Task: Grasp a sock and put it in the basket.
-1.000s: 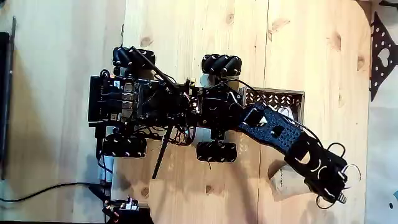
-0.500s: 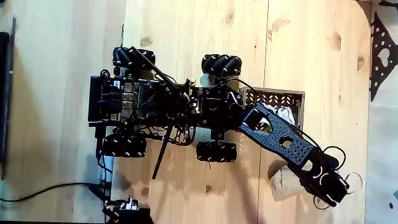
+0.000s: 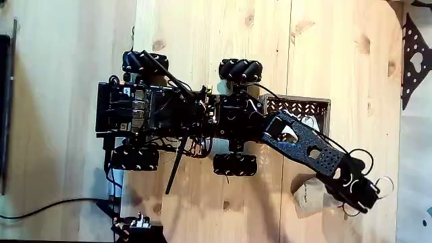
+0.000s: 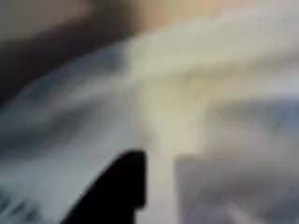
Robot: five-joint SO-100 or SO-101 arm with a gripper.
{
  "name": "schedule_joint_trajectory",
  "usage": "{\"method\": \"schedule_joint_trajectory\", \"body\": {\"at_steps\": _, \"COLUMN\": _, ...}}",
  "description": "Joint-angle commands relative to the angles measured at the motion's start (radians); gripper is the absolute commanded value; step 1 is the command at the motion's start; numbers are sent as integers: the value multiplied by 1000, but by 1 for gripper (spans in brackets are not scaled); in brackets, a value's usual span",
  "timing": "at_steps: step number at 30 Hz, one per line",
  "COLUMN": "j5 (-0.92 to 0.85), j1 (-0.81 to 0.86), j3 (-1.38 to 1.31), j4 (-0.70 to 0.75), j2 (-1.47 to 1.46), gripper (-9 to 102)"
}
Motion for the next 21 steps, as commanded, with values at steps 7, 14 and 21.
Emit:
{"method": "schedule_joint_trajectory", "body": {"at_steps": 7, "j5": -55, "j1": -6, "j3": -32, "j4": -176, "j2": -91, "gripper": 47}}
{"method": "schedule_joint_trajectory", "body": {"at_steps": 14, "j5": -104, "j1": -9, "j3": -32, "j4": -225, "j2": -101, "gripper": 0}}
{"method": "schedule_joint_trajectory", "body": {"at_steps": 21, "j5": -95, "j1": -11, "j3": -32, "j4": -158, "j2": -54, "gripper": 0}}
